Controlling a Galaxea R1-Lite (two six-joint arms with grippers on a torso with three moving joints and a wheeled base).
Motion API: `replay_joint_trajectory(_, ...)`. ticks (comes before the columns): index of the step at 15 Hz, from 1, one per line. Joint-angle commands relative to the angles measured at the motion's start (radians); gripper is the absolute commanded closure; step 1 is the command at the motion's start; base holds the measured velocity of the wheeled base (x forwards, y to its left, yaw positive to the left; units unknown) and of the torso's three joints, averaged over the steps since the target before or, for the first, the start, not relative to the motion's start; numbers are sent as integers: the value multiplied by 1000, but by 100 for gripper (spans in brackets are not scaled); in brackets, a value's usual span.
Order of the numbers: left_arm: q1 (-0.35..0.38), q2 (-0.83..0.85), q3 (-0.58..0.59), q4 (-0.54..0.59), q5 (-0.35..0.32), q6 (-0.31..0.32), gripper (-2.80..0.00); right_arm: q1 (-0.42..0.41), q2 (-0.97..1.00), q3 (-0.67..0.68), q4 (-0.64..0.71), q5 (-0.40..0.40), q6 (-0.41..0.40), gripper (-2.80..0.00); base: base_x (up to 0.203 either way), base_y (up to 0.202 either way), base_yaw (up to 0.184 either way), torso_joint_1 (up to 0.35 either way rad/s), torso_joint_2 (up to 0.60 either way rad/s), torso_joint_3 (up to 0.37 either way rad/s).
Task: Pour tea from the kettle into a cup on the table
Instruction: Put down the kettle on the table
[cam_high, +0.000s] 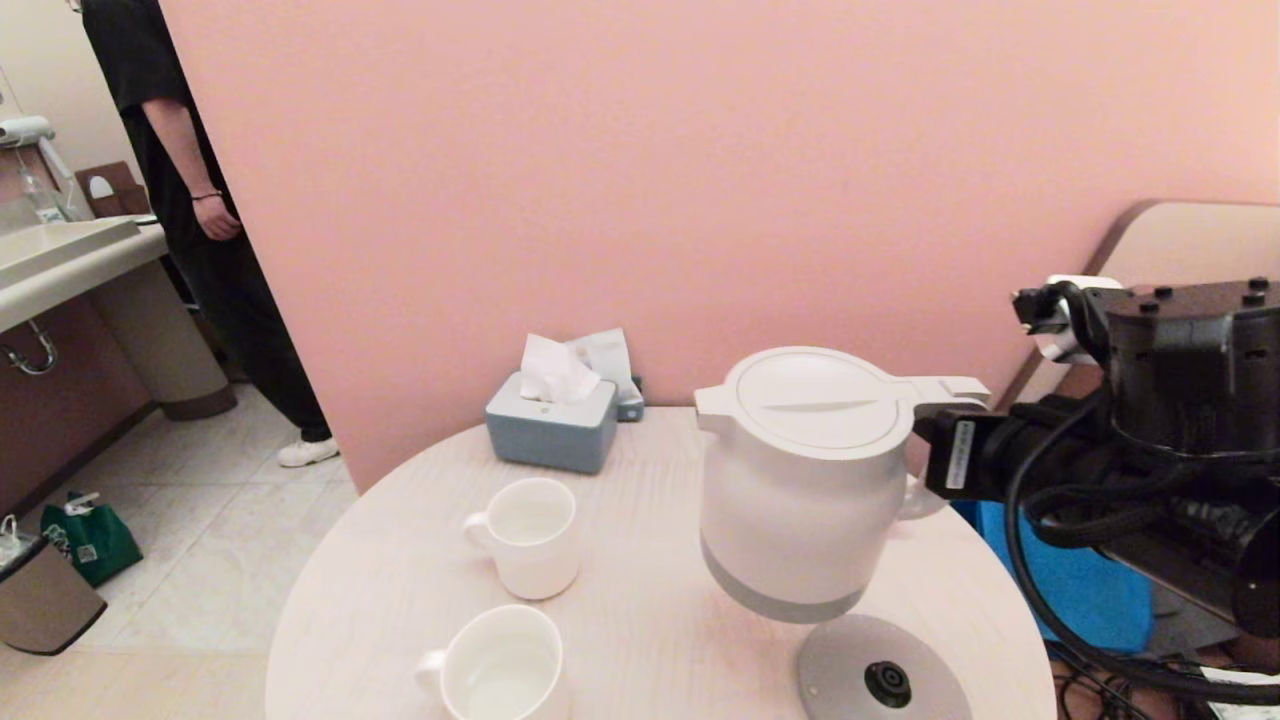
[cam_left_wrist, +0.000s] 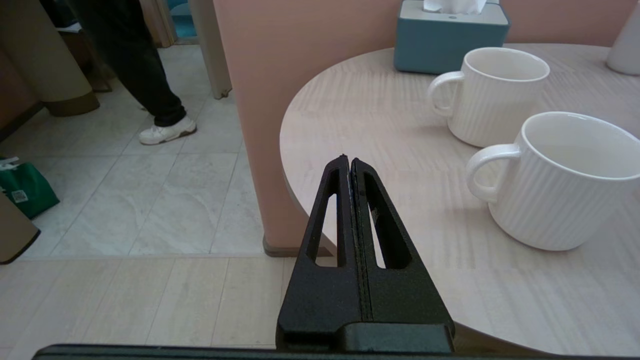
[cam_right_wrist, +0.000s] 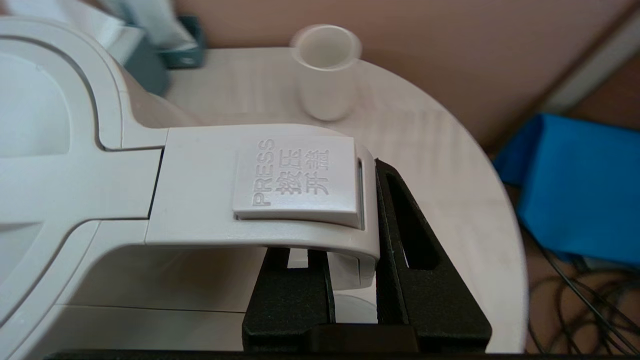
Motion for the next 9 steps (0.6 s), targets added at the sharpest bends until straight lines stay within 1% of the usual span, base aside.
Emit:
replay_joint_trajectory(1, 0, 0, 0, 0, 0, 0, 0, -29, -66, 69, -7, 14, -4, 0, 0, 0, 0, 0, 0, 0)
replay_joint_trajectory(4, 0, 0, 0, 0, 0, 0, 0, -113, -118, 149, -14, 61, -27, 0, 0, 0, 0, 0, 0, 0)
replay_joint_trajectory(7, 0, 0, 0, 0, 0, 0, 0, -159, -165, 252, -56, 107, -35, 0, 0, 0, 0, 0, 0, 0)
replay_joint_trajectory(9, 0, 1, 0, 0, 0, 0, 0, -177, -170, 315, -97, 119, -45, 0, 0, 0, 0, 0, 0, 0)
